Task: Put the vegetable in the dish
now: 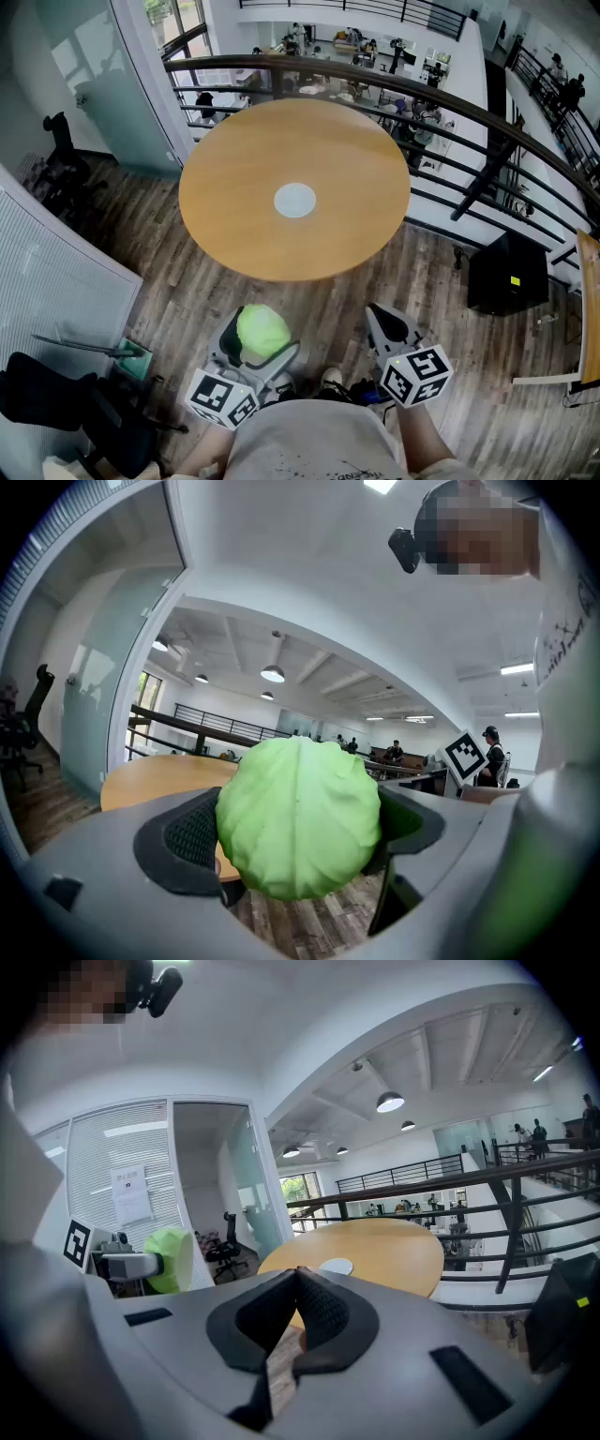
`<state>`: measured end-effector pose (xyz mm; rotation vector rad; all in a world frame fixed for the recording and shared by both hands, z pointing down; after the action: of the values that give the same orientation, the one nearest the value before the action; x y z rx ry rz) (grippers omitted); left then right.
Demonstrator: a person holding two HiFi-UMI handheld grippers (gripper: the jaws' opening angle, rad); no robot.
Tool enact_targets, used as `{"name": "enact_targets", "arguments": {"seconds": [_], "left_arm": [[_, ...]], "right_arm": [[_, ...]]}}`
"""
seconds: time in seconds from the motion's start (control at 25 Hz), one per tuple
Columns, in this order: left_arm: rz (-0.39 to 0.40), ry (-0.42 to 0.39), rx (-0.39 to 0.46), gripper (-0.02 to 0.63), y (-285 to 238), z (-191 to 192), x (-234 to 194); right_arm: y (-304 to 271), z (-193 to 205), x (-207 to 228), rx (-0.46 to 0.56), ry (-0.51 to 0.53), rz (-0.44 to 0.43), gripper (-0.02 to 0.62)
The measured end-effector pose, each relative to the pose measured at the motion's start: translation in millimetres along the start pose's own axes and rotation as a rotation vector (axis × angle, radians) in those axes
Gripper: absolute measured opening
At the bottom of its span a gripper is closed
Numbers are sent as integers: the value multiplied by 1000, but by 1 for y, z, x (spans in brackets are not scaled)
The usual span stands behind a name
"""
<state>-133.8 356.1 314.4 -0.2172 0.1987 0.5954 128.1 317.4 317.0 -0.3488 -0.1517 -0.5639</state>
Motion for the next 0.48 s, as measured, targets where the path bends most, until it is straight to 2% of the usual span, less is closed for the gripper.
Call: {"name": "enact_targets", "arguments": {"seconds": [0.48], "left_arm": [[1,16,1,492,-2,2,-5]], "right_arm": [[1,3,3,8,4,15,25]]}}
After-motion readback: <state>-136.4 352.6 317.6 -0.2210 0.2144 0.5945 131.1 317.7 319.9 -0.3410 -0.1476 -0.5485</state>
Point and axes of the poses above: the fingertips, and each gripper's own axes: y backward along the fingers, x to its right, z out of its underside, the point moved 8 cm from there along y, backward along the fingers, and after that the axes turned 1 degree about x, right-handed, at the moved point
